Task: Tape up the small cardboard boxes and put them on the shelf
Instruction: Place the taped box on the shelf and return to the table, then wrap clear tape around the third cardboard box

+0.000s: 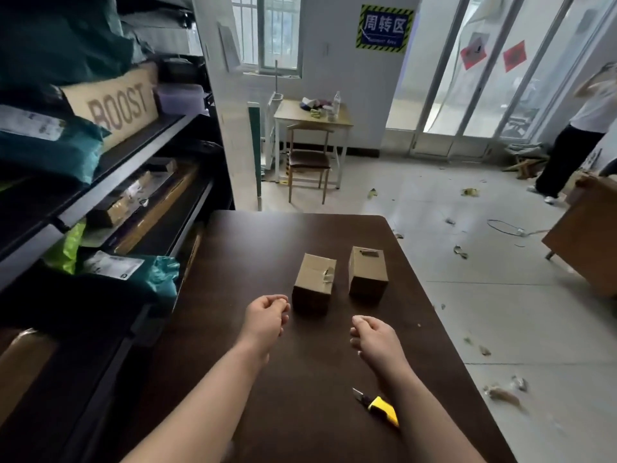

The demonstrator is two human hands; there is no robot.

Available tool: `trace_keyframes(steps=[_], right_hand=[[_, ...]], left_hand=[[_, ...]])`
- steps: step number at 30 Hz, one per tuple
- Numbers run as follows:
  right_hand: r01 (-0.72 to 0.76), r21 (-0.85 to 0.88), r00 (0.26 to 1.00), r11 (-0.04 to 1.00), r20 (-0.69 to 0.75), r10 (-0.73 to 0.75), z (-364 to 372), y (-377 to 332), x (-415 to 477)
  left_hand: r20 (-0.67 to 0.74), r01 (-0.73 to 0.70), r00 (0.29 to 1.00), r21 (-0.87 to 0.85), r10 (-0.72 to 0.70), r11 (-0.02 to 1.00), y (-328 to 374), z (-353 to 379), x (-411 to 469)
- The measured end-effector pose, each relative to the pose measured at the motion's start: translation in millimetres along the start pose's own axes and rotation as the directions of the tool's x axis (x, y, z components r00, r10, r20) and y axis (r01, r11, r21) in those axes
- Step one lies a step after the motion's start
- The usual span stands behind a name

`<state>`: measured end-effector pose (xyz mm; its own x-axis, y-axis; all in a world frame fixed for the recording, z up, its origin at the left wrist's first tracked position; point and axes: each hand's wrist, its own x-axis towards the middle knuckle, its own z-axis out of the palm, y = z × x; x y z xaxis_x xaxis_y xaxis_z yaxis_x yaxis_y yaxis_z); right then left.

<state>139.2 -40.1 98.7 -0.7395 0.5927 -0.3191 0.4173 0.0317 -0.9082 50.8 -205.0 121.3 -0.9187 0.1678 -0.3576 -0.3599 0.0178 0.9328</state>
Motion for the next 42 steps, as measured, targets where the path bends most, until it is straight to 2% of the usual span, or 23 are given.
trace_keyframes(steps=[7,14,21,25,28,33,42], right_hand=[[-0.111,-0.062,0.990,0.992,0.078,0.116,15.3,22.4,138.5],[-0.204,-0.059,0.963,0.977,0.167,0.211,44.5,60.3,246.7],[-0.202,-0.003,0.941,0.979,0.276,0.195,70.7,83.5,294.1],[-0.185,0.075,0.912,0.980,0.384,0.143,84.0,132.6,328.8],[-0.192,0.069,0.923,0.979,0.353,0.156,71.9,88.9,286.3],[-0.121,0.045,0.944,0.992,0.313,0.101,49.6,63.8,227.8],[-0.069,-0.052,0.975,0.996,0.208,0.078,17.6,75.2,70.7]], left_hand=[[-0.113,0.076,0.992,0.169,-0.057,0.983,-26.4,44.4,114.9],[-0.111,0.158,0.985,0.236,-0.135,0.959,-58.9,79.0,201.4],[-0.067,0.160,0.987,0.396,-0.146,0.904,-85.6,90.5,248.2],[-0.039,0.142,0.990,0.425,-0.139,0.894,-97.7,89.2,252.3],[-0.080,0.123,0.992,0.437,-0.097,0.891,-90.4,88.4,235.4],[-0.116,0.110,0.991,0.440,-0.065,0.891,-77.8,64.5,186.7],[0.013,0.085,0.993,0.607,-0.116,0.790,-102.2,18.9,54.9]])
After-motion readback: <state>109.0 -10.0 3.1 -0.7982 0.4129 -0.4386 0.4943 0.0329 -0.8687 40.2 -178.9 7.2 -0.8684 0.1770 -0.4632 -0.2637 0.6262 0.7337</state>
